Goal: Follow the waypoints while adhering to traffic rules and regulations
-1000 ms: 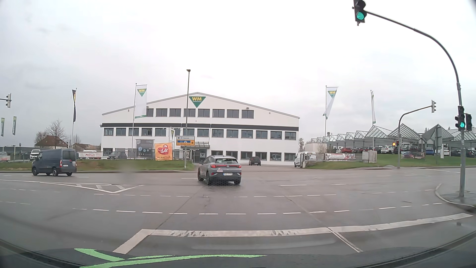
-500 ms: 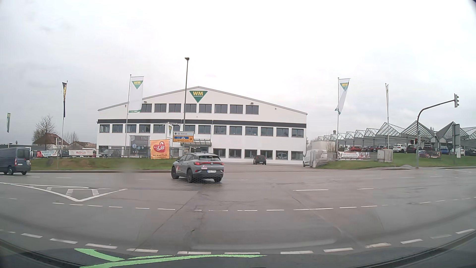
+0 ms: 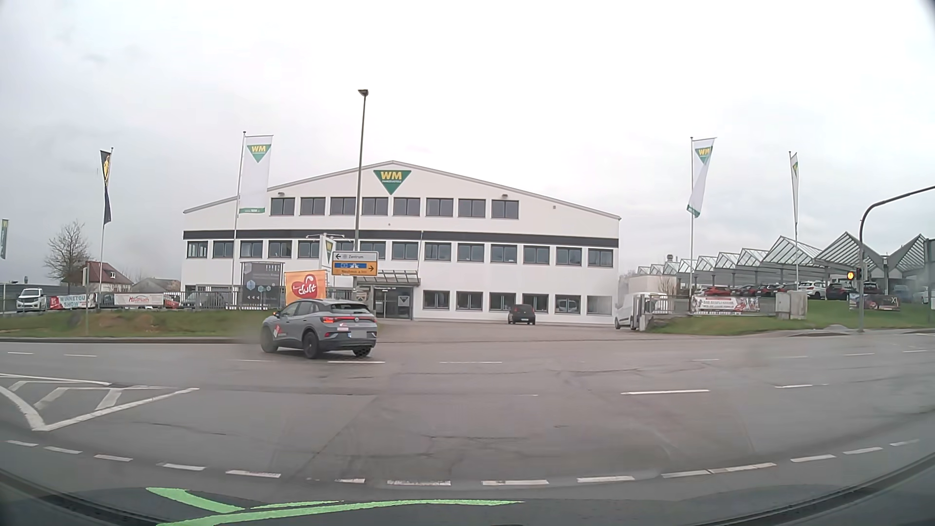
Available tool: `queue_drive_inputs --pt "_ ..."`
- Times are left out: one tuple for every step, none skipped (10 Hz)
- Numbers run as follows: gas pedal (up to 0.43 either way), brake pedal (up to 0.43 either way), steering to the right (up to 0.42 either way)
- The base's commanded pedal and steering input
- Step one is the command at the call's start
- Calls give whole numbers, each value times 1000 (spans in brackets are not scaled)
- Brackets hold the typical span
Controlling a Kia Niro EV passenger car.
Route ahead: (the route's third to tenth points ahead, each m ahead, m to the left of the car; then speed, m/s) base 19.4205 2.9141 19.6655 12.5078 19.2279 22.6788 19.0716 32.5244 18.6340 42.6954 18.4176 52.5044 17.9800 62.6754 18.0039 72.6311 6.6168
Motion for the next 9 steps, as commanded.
queue_drive_inputs --pt "0 0 -35" --pt "0 0 -43" --pt "0 0 -53" --pt "0 0 -67" --pt "0 0 -78" --pt "0 0 -89" --pt "0 0 -99" --pt "0 0 -115" --pt "0 0 -131"
